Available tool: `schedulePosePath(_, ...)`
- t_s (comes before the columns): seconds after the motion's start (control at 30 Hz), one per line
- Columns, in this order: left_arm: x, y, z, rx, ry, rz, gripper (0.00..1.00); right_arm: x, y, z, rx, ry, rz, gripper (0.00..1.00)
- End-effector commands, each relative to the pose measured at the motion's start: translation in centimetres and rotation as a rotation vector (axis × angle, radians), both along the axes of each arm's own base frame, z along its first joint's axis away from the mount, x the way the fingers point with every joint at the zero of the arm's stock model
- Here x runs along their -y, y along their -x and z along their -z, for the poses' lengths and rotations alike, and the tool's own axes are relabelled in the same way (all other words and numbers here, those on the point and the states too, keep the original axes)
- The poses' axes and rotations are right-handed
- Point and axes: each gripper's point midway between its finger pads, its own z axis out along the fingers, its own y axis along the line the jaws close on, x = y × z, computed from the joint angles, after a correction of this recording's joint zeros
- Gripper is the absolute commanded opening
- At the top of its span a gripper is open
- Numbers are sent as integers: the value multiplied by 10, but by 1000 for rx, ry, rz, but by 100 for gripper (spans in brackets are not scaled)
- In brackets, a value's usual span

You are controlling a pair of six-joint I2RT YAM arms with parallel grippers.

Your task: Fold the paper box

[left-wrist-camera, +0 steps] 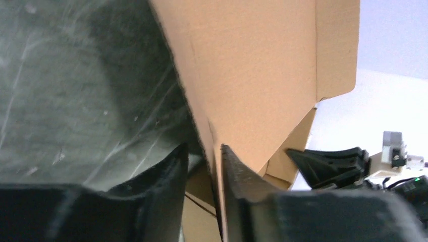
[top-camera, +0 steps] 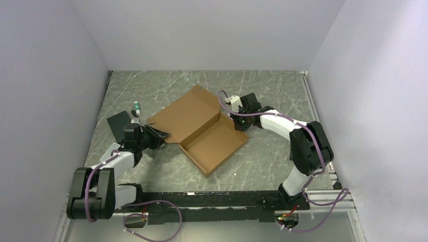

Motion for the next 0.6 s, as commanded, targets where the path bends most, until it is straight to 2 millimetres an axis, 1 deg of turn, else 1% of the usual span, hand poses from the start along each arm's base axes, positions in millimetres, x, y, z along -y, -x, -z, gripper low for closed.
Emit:
schedulePosePath(0.0,5,-27,-38,173,-8,57,18,-3,-3,1,15,-16,-13,0)
schedulePosePath(0.07,6,-31,-46,207,-39,89,1,-4,-4,3,13,-16,-13,0)
schedulePosePath(0.23,3,-29,-64,292,-119,122,0,-11,-8,5,21,0,-28,13)
schedulePosePath(0.43,5,-22,-82,382,-149,152,0,-22,-14,9,49,30,-47,23)
schedulePosePath(0.57,8,-17,-87,412,-150,168,0,-27,-13,12,56,47,-61,27)
